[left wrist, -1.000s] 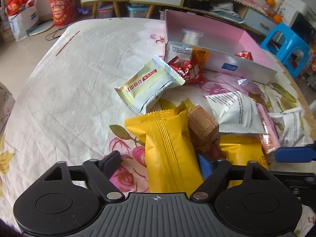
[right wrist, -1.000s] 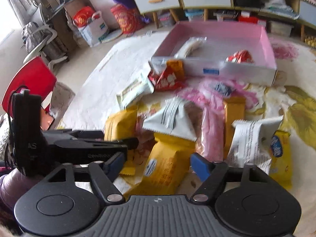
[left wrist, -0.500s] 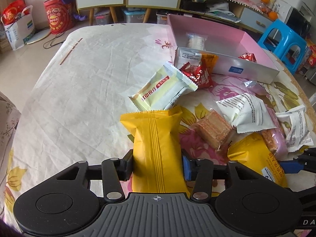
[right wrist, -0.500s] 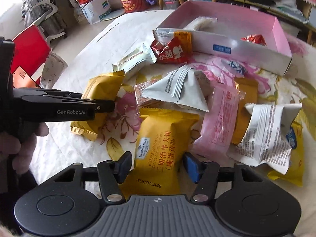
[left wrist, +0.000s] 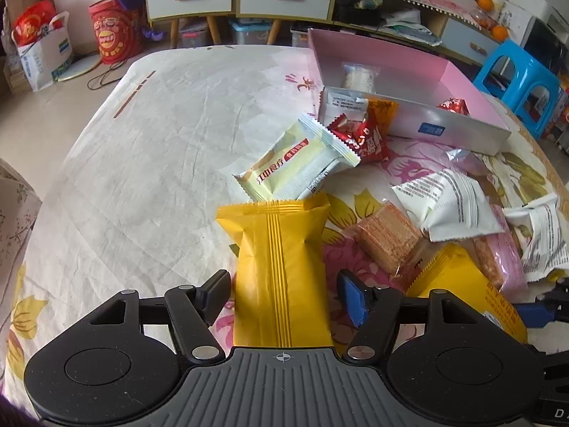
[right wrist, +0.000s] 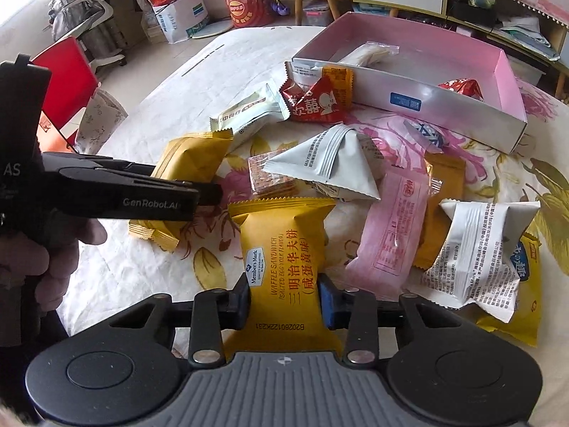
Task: Organize snacks
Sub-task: 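Grasp a yellow pastry packet with the left tool while the right tool grasps a yellow waffle packet, then carry both yellow packets with the left and right tools into the pink box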
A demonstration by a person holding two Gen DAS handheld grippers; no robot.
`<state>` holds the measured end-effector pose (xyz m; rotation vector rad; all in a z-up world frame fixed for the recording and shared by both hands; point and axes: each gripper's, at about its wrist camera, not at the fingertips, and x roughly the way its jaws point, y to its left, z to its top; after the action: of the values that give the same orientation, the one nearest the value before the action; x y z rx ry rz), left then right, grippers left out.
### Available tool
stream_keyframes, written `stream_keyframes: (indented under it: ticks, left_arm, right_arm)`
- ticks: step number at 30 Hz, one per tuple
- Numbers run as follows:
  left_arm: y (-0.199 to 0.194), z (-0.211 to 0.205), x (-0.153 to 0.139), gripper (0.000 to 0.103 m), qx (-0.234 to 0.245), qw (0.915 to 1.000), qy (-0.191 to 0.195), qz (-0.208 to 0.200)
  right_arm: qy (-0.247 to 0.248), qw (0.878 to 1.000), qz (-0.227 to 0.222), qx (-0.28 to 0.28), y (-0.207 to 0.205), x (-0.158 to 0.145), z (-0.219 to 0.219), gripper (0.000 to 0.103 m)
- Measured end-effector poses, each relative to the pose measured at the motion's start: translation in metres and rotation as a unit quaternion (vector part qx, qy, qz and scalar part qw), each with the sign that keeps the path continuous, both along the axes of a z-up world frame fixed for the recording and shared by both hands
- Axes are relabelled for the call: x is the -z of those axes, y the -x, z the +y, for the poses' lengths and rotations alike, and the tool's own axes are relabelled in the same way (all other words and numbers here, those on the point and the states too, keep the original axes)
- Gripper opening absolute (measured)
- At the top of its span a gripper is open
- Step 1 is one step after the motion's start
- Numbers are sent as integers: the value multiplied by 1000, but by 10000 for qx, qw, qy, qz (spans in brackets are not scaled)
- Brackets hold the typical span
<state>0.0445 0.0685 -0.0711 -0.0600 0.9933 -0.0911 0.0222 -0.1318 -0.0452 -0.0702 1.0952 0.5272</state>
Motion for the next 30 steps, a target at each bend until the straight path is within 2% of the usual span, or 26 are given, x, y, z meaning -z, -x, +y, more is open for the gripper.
stream_keyframes:
  ticks: [2,3,5,8,16,21,24,30]
  left_arm:
    - [0,0,0,61,-4,10000,-14,11]
    - [0,0,-1,52,-6,10000,-42,13]
    - [-2,0,-3,43,13,10000,-31,20]
    - [-5,3,-5,39,-12,9999,123,91]
    - [-5,4,-16,37,90,9994,332,17]
    - [-9,6,-30,37,98,9977,663,-45]
    - [-9,5,-40,37,120,9972,718,-178]
    - [-9,6,-52,37,128,9950,951,-270]
  right_arm:
    - [-44,10000,2,9,0,-2,-1,28]
    - [-68,10000,-4,16,1,-4,-2,28]
    - [-138,9999,5,38,0,-7,-3,28]
    - [-251,9997,7,69,0,-10,-5,28]
    - [-362,9993,10,-13,3,-15,-2,28]
    - [-368,9992,-147,-50,6,-23,-1,28]
    - [-395,9989,-254,-45,7,-30,-3,28]
    - [-663,9972,-352,14,7,-47,-10,28]
